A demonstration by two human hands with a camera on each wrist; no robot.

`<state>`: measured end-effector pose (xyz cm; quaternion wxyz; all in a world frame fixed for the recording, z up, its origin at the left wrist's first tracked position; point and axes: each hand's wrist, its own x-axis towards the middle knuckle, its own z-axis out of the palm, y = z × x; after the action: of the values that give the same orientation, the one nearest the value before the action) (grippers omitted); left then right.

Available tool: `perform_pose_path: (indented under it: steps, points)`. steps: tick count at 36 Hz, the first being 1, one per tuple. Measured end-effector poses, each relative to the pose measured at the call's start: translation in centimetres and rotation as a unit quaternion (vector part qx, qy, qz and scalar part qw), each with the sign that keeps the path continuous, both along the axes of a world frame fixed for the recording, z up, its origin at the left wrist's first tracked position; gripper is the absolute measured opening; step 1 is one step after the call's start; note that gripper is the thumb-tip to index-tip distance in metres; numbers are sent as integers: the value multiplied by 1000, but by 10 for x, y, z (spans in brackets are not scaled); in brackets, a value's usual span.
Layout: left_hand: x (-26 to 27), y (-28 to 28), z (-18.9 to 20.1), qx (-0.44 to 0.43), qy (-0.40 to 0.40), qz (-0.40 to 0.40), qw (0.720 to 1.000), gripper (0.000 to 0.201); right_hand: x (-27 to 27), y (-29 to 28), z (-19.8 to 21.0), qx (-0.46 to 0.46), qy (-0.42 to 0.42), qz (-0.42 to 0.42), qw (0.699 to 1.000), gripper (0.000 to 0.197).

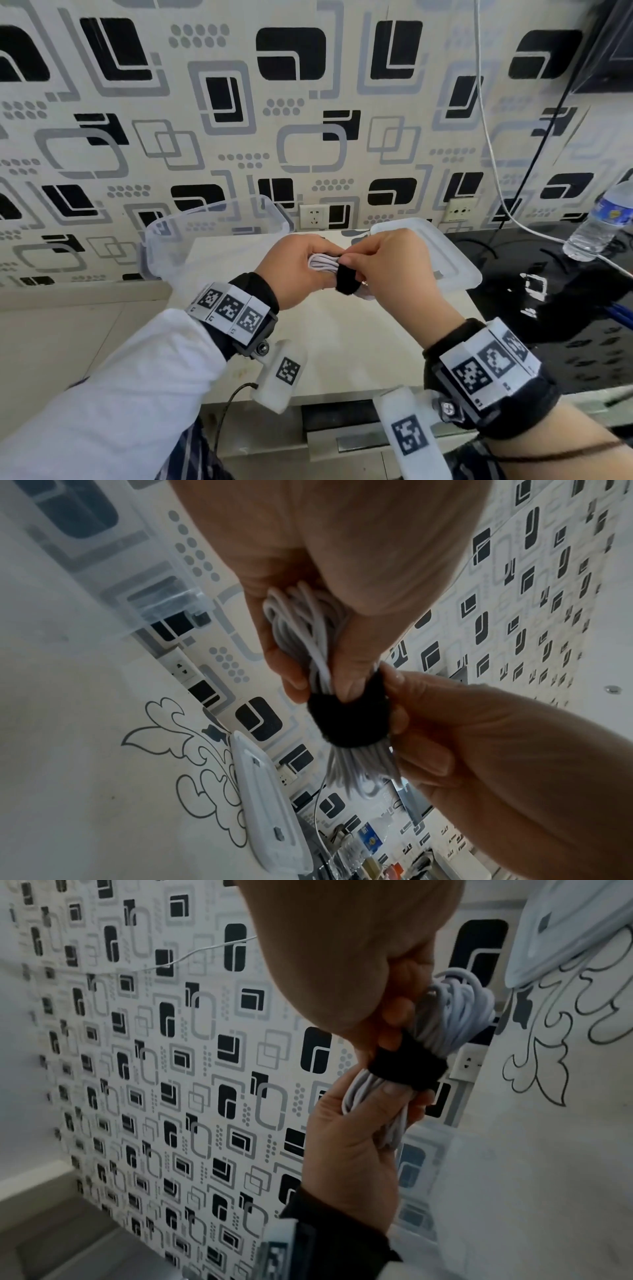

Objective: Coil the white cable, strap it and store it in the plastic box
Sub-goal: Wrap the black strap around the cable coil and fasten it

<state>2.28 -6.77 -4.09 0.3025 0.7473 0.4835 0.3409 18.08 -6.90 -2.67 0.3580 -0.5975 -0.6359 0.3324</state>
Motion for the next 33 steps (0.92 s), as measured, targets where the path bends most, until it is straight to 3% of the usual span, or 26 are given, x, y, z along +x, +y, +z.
perform_pose_path:
  steps: [2, 5, 8, 10, 18, 28, 33]
  points:
    - [-1, -2, 1, -19, -13, 1, 1000, 24, -1, 0, 1, 32, -51, 11, 998, 10]
    - [-3, -3, 0, -44, -35, 10, 998, 30, 1, 2, -2, 46, -29, -4, 998, 7]
    - [-6, -2, 1, -51, -64, 19, 996, 35, 3, 6, -8, 53, -37, -51, 997, 35]
    - [-6, -3, 1, -51, -74, 19, 996, 36, 4, 6, -7, 49, -42, -65, 996, 42]
    - [-4, -2, -2, -69, -111, 9, 991, 37, 3, 0, -5, 80, 24, -58, 995, 33]
    - [-6, -2, -4, -96, -181, 11, 979, 31, 5, -1, -5, 142, -59, -9, 988, 35]
    - [-10, 0, -8, -109, -196, 28, 974, 33, 12, 0, -5, 123, -30, 39, 991, 22]
